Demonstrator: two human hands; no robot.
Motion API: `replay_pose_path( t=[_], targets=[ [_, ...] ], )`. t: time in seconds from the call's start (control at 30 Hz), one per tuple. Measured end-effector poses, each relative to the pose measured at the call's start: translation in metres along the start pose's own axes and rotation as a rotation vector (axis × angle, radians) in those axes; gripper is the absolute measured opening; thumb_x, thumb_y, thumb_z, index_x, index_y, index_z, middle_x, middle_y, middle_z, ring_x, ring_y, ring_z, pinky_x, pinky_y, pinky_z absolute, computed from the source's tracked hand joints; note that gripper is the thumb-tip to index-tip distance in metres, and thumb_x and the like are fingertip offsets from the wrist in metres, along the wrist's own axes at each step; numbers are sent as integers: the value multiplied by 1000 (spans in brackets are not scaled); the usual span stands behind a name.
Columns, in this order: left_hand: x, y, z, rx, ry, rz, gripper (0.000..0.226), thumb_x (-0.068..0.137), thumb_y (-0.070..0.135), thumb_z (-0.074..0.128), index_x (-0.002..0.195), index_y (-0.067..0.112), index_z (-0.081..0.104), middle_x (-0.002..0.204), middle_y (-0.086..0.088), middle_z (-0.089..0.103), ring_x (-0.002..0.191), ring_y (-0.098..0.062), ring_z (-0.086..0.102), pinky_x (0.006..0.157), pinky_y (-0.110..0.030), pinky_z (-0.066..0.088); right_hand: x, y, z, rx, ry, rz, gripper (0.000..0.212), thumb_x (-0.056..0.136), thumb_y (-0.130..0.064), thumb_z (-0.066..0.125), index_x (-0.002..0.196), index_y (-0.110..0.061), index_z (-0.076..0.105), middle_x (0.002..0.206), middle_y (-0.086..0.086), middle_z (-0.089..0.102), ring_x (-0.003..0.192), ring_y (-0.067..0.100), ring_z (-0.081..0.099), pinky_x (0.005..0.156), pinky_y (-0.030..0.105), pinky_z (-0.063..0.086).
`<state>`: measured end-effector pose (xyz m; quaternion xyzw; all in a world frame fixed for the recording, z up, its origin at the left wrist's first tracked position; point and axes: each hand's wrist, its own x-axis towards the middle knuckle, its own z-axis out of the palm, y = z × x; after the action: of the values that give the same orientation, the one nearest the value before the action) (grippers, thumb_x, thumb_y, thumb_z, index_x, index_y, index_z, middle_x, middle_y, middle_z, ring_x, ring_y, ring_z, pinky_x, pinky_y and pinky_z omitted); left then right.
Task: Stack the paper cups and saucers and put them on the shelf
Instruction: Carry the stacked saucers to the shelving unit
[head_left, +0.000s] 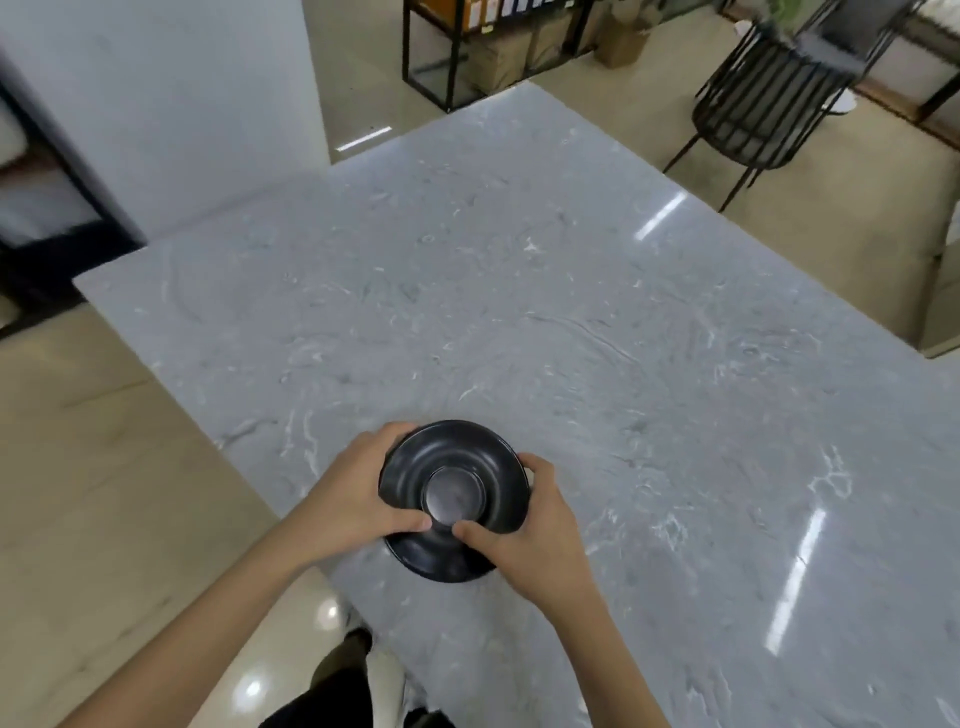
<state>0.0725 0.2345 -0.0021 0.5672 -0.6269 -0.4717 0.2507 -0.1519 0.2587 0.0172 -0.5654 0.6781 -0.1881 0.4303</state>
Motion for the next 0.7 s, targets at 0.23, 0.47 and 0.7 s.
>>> replay_pose_path(
  t=[0.23, 0.47, 0.7],
  targets=[
    [-64, -14, -23, -122, 256, -121, 96, 55, 25, 95, 139, 29, 51, 129, 2, 65, 122, -22, 62, 106, -50, 49, -2, -32, 26, -91, -167, -192, 83, 59, -51, 84, 120, -54, 28, 124, -15, 58, 109, 6, 60, 87, 25, 50],
    [-127, -42, -61, -218, 482, -218, 91, 56, 8, 98, 127, 42, 53, 116, 21, 71, 108, 2, 68, 95, -20, 53, 5, -86, 84, -184, -378, -333, 81, 58, -50, 83, 119, -56, 30, 119, -22, 54, 114, 8, 58, 98, 36, 53],
    [-181, -80, -120, -231, 674, -341, 91, 56, 11, 99, 125, 47, 52, 114, 22, 71, 107, 1, 68, 94, -26, 56, 11, -150, 169, -221, -532, -435, 87, 57, -47, 86, 126, -55, 34, 123, -20, 56, 116, 5, 58, 100, 37, 54]
  ],
)
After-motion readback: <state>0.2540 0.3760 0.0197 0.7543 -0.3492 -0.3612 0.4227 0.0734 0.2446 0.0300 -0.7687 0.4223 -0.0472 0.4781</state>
